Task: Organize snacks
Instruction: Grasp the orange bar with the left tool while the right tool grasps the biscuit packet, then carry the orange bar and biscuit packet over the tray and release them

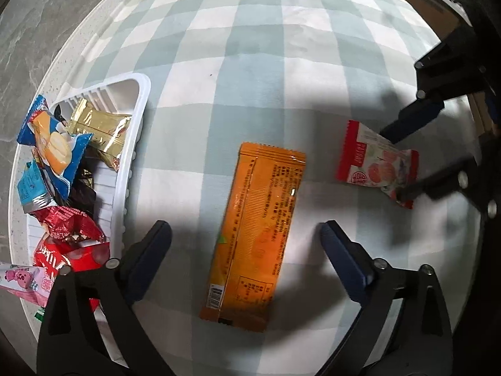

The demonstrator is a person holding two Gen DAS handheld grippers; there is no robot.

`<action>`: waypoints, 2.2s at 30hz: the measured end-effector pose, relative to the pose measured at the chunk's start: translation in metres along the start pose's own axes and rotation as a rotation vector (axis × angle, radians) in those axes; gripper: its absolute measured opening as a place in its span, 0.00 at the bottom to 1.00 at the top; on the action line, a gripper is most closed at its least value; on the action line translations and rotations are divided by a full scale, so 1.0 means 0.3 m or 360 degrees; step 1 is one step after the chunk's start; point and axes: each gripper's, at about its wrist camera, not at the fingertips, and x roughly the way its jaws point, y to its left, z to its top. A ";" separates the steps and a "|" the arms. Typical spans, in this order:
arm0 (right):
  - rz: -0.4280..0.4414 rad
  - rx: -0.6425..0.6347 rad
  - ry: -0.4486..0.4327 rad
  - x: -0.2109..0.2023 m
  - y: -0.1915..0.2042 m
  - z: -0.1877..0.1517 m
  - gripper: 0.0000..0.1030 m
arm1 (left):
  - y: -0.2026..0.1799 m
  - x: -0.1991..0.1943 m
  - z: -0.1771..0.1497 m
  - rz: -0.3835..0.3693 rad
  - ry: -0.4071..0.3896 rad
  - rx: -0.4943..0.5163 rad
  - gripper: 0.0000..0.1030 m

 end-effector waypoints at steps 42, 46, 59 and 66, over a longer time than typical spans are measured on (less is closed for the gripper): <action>0.0231 0.0241 -0.0110 -0.107 -0.075 0.010 0.30 | -0.126 -0.143 -0.090 -0.0413 -0.0278 -0.0343 0.16; 0.0270 0.0263 -0.0134 -0.122 -0.078 0.025 0.30 | -0.103 -0.192 -0.116 -0.0424 -0.0365 -0.0481 0.16; 0.0412 0.0213 -0.0226 -0.148 -0.051 0.223 0.30 | 0.173 -0.355 -0.317 -0.0356 -0.0670 -0.1222 0.16; 0.0417 0.0108 -0.0284 -0.118 -0.012 0.439 0.30 | 0.367 -0.405 -0.408 -0.0248 -0.0766 -0.1546 0.16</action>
